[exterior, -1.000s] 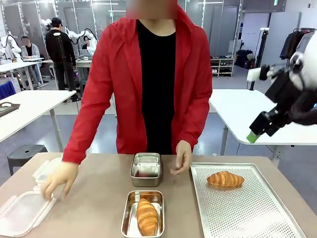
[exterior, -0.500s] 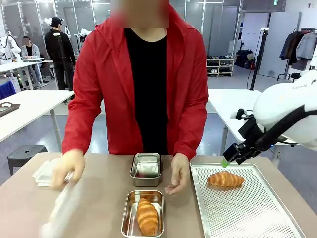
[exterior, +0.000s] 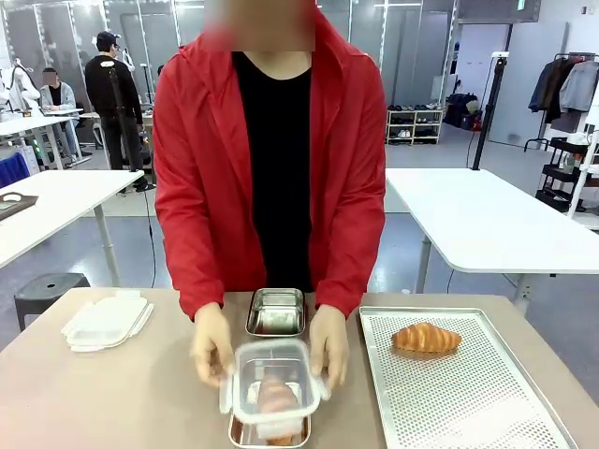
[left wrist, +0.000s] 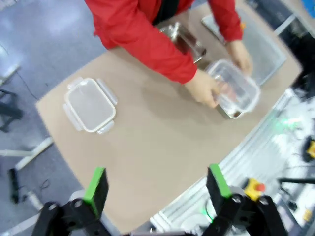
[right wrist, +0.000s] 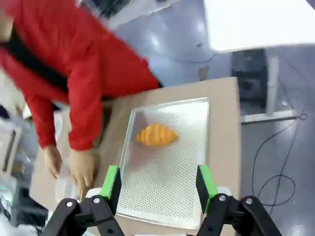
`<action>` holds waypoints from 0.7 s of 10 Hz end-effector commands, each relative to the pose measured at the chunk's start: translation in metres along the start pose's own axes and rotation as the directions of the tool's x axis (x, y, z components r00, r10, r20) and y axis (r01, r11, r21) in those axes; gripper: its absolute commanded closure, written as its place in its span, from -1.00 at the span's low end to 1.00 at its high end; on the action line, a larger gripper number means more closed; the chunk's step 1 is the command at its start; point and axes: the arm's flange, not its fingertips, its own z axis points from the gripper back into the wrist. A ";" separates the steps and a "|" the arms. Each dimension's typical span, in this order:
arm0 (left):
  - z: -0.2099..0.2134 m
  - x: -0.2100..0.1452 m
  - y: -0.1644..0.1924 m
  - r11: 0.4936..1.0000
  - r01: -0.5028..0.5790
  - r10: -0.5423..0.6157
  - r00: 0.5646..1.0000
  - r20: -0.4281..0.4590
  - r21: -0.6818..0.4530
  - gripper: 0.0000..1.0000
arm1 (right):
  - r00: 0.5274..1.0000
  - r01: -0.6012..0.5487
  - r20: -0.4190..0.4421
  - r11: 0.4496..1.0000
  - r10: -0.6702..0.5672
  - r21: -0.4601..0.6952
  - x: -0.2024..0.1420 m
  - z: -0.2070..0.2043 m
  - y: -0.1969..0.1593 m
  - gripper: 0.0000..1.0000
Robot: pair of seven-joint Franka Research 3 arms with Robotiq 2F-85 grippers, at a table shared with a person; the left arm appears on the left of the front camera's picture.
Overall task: Place the bread into the airtight container.
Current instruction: Pick up a Butter Roll and place it into an empty Airtight Container.
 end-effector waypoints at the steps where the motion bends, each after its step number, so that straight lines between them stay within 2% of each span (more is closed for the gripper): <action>1: 0.000 0.000 0.000 1.000 0.007 -0.007 1.000 0.000 -0.002 -1.00 | 0.997 0.076 0.003 0.997 -0.076 0.027 -0.046 0.014 -0.023 -0.55; 2: 0.000 0.000 0.000 1.000 0.007 -0.007 1.000 0.000 -0.002 -1.00 | 0.994 0.101 -0.035 0.994 -0.099 0.044 -0.056 0.007 -0.026 -0.55; 3: 0.000 0.000 0.000 1.000 0.007 -0.007 1.000 0.000 -0.002 -1.00 | 0.997 0.064 0.041 0.998 -0.065 0.007 -0.016 0.035 -0.025 -0.55; 7: 0.000 0.000 0.000 1.000 0.007 -0.007 1.000 0.000 -0.002 -1.00 | 0.997 0.064 0.041 0.998 -0.065 0.007 -0.016 0.035 -0.025 -0.55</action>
